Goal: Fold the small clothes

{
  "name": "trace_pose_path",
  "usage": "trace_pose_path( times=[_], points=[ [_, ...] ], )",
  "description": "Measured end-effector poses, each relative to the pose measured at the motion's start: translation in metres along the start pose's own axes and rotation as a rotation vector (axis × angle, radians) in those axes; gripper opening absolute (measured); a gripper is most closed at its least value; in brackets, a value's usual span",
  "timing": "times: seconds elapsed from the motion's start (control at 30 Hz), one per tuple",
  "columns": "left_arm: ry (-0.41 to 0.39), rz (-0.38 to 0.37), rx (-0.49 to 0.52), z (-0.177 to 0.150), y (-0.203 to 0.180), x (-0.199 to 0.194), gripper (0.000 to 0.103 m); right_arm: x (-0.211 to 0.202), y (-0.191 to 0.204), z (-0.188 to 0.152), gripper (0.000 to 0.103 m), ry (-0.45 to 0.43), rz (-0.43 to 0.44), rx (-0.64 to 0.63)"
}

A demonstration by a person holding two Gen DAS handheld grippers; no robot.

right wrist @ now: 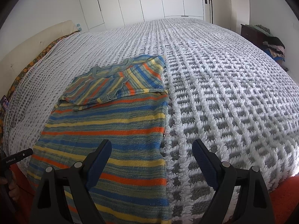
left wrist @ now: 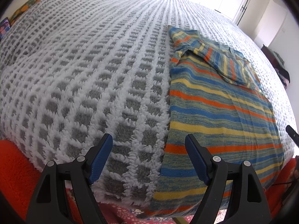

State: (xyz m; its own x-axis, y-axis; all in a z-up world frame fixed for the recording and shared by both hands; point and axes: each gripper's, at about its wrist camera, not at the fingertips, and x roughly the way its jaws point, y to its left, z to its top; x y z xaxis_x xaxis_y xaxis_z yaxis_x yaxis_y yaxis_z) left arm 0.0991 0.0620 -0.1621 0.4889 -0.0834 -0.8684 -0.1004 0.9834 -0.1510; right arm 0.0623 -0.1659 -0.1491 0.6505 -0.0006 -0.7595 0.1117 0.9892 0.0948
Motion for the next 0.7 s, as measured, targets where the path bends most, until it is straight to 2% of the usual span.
trace_pose_path(
  times=[0.27, 0.33, 0.37, 0.47, 0.57, 0.7],
  points=[
    [0.004, 0.005, 0.007, 0.0, -0.001, 0.001, 0.081, 0.003, 0.0, -0.001, 0.087, 0.003, 0.004, 0.005],
    [0.003, -0.024, 0.023, 0.008, 0.001, -0.001, 0.081, 0.004, 0.0, 0.0, 0.087, 0.005, 0.001, 0.005],
    [0.003, -0.049, 0.031, 0.016, 0.003, -0.002, 0.082, 0.003, 0.0, 0.0, 0.087, 0.005, 0.0, 0.006],
    [0.026, -0.11, 0.057, 0.05, 0.01, 0.001, 0.092, 0.001, 0.0, 0.001, 0.087, -0.002, 0.004, 0.004],
    [0.015, -0.095, 0.119, 0.078, 0.005, 0.009, 0.092, 0.002, -0.002, 0.001, 0.087, 0.0, 0.012, 0.008],
    [0.03, -0.065, 0.216, 0.113, -0.025, 0.035, 0.092, 0.004, -0.006, 0.002, 0.087, 0.003, 0.02, 0.03]
  ],
)
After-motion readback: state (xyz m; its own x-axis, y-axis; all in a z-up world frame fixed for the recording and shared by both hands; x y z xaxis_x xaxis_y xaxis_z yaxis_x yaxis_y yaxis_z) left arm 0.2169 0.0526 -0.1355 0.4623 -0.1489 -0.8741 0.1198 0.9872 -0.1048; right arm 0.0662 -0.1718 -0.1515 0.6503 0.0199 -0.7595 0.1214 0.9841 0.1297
